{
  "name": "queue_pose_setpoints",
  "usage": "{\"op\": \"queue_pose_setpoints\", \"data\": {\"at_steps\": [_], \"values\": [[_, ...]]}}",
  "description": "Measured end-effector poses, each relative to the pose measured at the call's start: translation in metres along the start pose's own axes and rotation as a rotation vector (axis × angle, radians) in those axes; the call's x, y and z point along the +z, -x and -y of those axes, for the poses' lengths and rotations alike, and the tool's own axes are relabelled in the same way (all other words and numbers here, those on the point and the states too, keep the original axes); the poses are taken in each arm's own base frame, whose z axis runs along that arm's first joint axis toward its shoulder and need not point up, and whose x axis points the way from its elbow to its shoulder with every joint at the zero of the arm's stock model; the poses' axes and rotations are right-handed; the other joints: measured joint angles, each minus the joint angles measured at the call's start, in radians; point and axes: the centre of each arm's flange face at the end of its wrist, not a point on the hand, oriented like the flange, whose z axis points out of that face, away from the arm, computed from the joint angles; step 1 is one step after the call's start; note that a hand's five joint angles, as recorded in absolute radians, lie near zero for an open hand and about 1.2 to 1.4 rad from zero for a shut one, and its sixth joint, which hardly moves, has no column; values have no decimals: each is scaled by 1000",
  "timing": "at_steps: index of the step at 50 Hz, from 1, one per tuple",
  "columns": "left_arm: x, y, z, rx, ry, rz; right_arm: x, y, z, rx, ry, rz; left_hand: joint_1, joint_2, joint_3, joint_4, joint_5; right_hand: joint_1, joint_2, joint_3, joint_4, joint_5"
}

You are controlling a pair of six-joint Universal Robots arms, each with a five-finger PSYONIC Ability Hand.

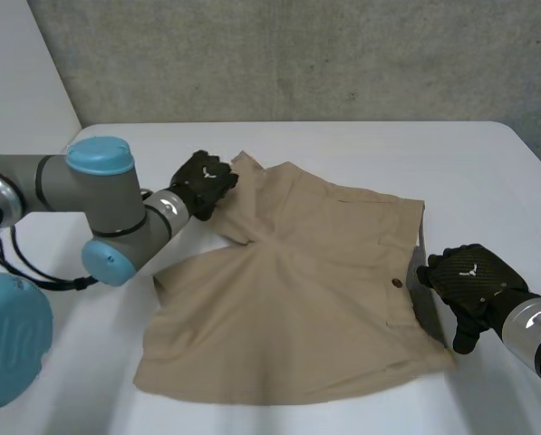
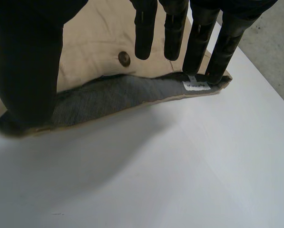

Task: Fold the shorts.

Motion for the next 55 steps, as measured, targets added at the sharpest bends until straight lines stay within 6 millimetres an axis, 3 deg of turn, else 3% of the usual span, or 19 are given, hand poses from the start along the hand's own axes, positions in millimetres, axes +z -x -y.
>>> {"op": "queue_pose_setpoints", "data": {"at_steps": [14,20,21,24,32,40,48,50,55], "values": [[-46,1,-22,62,303,101,-1,2,-2,3,6,5,0,0,0,0,0,0,0,0,0,0],[-55,-11,-14,31,328,103,-1,2,-2,4,8,7,-37,-78,-66,-71,-27,0,0,0,0,1],[-61,-18,-5,-7,318,97,-1,2,-3,5,9,7,-312,-326,-316,-326,-272,0,0,0,0,1],[-64,-19,2,-36,304,98,-1,3,-3,5,9,7,-381,-408,-392,-404,-353,0,0,0,0,1],[-72,3,28,-126,225,172,-4,1,1,6,-10,-3,-471,-528,-518,-529,-482,0,0,0,0,1],[-91,16,35,-203,214,211,-11,8,8,12,-58,45,-549,-601,-591,-603,-559,-3,0,0,0,-9],[-143,8,40,-293,239,210,-21,22,10,35,-56,165,-816,-874,-862,-879,-834,-2,0,0,0,-8],[-148,7,40,-298,240,209,-22,23,10,37,-52,174,-831,-888,-877,-892,-849,-1,0,0,0,-8],[-182,-7,40,-335,257,195,-22,28,5,41,-33,199,-852,-925,-913,-924,-885,29,39,60,56,29]]}}
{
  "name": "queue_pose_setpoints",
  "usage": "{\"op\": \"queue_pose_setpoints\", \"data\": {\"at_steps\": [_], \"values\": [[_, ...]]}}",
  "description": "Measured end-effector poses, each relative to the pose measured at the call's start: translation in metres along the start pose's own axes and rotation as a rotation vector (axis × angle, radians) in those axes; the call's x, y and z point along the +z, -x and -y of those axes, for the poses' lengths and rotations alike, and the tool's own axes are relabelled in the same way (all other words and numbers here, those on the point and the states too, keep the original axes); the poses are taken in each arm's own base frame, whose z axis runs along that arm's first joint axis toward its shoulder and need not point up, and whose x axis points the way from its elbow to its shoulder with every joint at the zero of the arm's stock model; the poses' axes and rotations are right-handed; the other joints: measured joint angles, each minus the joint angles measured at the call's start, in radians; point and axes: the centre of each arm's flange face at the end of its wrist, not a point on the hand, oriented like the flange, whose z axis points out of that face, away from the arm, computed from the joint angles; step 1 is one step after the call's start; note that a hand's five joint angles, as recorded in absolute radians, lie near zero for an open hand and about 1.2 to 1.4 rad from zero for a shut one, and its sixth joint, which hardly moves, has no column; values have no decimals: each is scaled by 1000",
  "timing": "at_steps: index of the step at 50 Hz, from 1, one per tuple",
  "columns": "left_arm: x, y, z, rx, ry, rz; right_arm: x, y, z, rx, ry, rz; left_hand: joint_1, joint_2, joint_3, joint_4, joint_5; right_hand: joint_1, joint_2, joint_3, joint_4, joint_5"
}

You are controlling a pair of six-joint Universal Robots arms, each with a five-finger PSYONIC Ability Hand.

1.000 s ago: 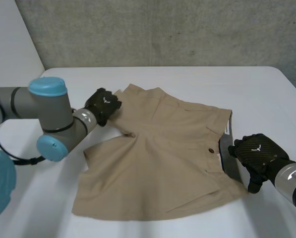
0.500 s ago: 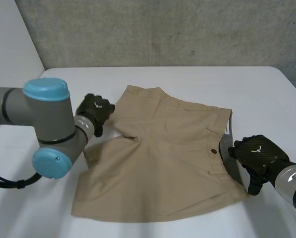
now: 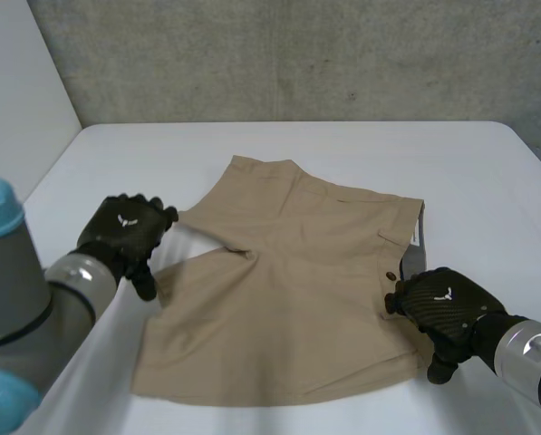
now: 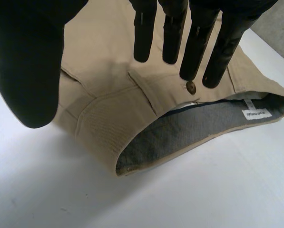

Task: Fold the shorts.

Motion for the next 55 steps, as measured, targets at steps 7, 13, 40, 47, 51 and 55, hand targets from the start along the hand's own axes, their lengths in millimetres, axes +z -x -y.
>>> {"op": "queue_pose_setpoints", "data": {"at_steps": [7,13,40,47,51,55], "values": [[-30,-9,-10,-42,3,-58,10,-1,-8,-19,11,-3,0,0,0,0,0,263,332,312,303,282],[-51,-16,-17,-93,7,-100,19,-1,-15,-16,28,6,0,0,0,0,1,508,660,643,636,596],[-100,-50,-65,-102,200,-159,33,4,7,157,-30,-77,153,174,170,174,188,581,769,756,764,748],[-91,-49,-73,-108,231,-132,37,-4,6,187,-32,-144,192,212,210,217,228,581,769,756,764,748],[-82,-50,-79,-108,235,-123,38,-7,5,195,-32,-174,250,268,263,269,278,581,769,756,764,748],[-73,-51,-82,-105,225,-111,38,-8,5,198,-31,-180,387,397,391,392,396,581,769,756,764,748]]}}
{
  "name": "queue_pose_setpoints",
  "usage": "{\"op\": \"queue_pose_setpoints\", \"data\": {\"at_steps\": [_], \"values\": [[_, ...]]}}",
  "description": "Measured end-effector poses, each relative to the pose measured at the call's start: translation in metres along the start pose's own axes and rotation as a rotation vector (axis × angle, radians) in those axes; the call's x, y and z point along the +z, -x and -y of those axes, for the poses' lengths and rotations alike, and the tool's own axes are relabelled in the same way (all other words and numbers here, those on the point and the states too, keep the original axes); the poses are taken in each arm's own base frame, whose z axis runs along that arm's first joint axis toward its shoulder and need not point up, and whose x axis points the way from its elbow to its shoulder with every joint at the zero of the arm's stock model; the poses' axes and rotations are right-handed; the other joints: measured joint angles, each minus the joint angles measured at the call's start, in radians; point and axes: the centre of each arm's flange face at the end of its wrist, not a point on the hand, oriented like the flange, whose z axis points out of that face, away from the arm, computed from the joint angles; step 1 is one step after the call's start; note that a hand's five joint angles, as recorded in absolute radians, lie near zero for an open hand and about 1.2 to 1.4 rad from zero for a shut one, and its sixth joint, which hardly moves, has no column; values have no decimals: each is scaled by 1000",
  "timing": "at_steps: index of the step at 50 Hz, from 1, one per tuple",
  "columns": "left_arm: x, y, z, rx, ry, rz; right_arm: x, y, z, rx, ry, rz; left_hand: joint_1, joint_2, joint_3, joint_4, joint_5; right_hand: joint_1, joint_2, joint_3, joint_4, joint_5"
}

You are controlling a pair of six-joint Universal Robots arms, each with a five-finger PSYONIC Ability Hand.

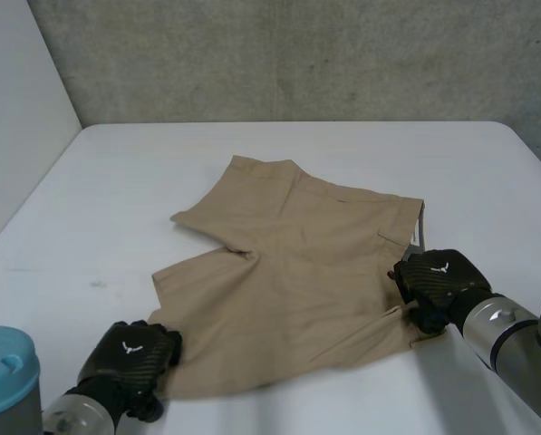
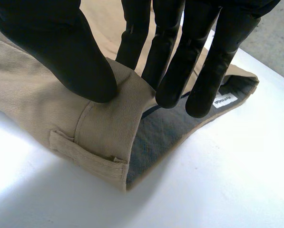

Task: Fold the shorts.

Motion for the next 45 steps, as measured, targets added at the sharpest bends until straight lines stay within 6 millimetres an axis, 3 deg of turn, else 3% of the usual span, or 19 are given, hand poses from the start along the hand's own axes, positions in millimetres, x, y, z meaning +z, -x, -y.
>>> {"op": "queue_pose_setpoints", "data": {"at_steps": [3,8,18,34,39,44,45], "values": [[6,1,0,-1,-11,12,0,0,0,1,1,-1,59,69,70,63,62,0,0,0,0,0],[17,9,5,-15,-60,57,0,0,-1,2,4,0,419,481,476,486,476,0,0,0,0,0],[18,18,23,-1,-132,94,-10,2,3,-33,3,2,419,524,512,528,489,0,0,0,0,0],[-66,26,64,117,-76,31,-80,9,20,-337,111,81,419,528,518,529,489,0,0,0,0,0],[-85,23,68,139,-35,-41,-102,16,20,-402,174,151,419,530,519,532,489,0,0,0,0,0],[-92,20,65,151,-2,-83,-118,23,17,-429,212,225,419,531,522,532,489,0,0,0,0,0],[-95,18,62,157,24,-107,-130,30,16,-436,225,284,419,531,522,532,489,0,0,0,0,0]]}}
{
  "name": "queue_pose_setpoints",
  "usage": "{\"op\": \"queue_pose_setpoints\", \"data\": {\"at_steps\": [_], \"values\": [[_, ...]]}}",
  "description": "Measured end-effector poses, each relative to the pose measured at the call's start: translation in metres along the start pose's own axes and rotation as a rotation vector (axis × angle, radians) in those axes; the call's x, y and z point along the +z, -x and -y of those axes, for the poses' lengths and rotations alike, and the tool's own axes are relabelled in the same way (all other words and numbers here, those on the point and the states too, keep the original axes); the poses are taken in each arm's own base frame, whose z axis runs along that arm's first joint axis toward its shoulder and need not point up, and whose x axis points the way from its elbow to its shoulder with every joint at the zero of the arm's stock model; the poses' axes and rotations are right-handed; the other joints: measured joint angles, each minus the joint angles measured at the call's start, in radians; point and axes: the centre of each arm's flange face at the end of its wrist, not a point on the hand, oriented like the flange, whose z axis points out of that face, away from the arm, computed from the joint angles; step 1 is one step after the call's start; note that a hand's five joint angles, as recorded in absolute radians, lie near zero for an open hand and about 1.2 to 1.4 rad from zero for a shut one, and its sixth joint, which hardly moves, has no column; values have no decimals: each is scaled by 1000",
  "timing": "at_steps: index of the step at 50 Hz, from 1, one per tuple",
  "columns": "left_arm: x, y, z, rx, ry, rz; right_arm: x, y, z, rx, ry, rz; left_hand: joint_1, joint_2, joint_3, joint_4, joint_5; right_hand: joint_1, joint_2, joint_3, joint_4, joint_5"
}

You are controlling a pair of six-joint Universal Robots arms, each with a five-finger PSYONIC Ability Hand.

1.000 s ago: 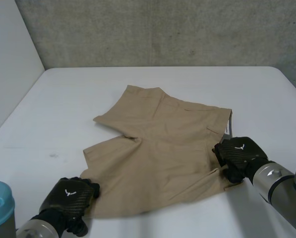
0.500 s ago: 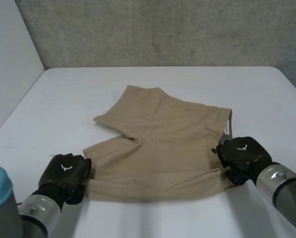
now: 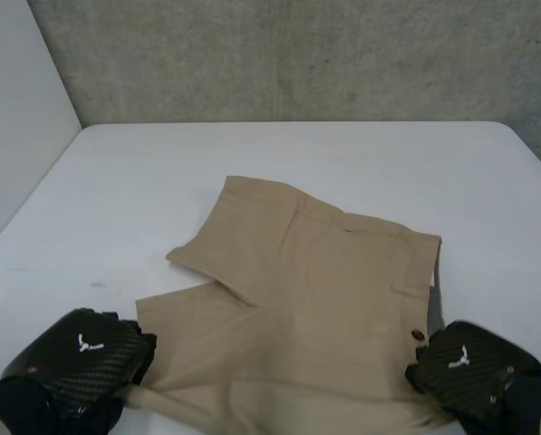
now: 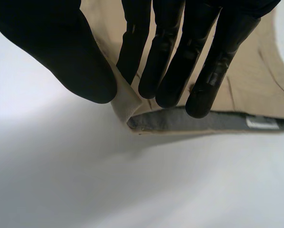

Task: Fold the shorts.

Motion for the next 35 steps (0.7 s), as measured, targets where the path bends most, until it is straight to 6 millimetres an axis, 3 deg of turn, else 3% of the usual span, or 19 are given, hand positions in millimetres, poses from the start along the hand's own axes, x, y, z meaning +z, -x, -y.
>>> {"op": "queue_pose_setpoints", "data": {"at_steps": [5,10,13,15,16,18,19,21,24,25,27,28,29,30,32,35], "values": [[1,0,-1,4,9,-3,-6,3,1,15,-26,47,0,0,0,0,0,0,0,0,0,0],[15,11,11,22,-71,53,1,-15,4,37,-75,4,0,0,0,0,0,6,0,0,0,0],[38,25,28,50,-170,120,15,-34,6,55,-114,-27,0,0,0,0,0,15,0,0,0,1],[62,37,43,79,-236,165,29,-49,7,82,-131,-34,0,0,0,0,0,15,0,0,0,3],[62,37,43,79,-236,165,29,-49,7,82,-131,-34,0,0,0,0,0,15,0,0,0,3],[103,52,63,122,-306,211,54,-71,8,139,-142,-43,0,0,0,0,0,15,0,0,0,8],[103,52,63,122,-306,211,54,-71,8,139,-142,-43,0,0,0,0,0,15,0,0,0,8],[146,62,79,156,-339,228,81,-92,7,192,-138,-70,0,0,0,0,0,15,0,0,0,9],[179,64,88,173,-353,225,99,-106,6,217,-132,-113,0,0,0,0,0,15,0,0,0,9],[179,64,88,173,-353,225,99,-106,6,217,-132,-113,0,0,0,0,0,15,0,0,0,9],[214,64,96,187,-368,215,117,-121,9,230,-129,-182,0,0,0,0,0,15,0,0,0,9],[214,64,96,187,-368,215,117,-121,9,230,-129,-182,0,0,0,0,0,15,0,0,0,9],[234,64,101,193,-386,213,125,-128,12,234,-135,-228,0,0,0,0,0,15,0,0,0,10],[234,64,101,193,-386,213,125,-128,12,234,-135,-228,0,0,0,0,0,15,0,0,0,10],[260,64,108,202,-431,215,137,-139,16,246,-150,-301,0,0,0,0,0,15,0,0,0,11],[279,64,114,211,-485,218,147,-149,19,262,-166,-365,0,0,1,0,0,15,0,0,0,12]]}}
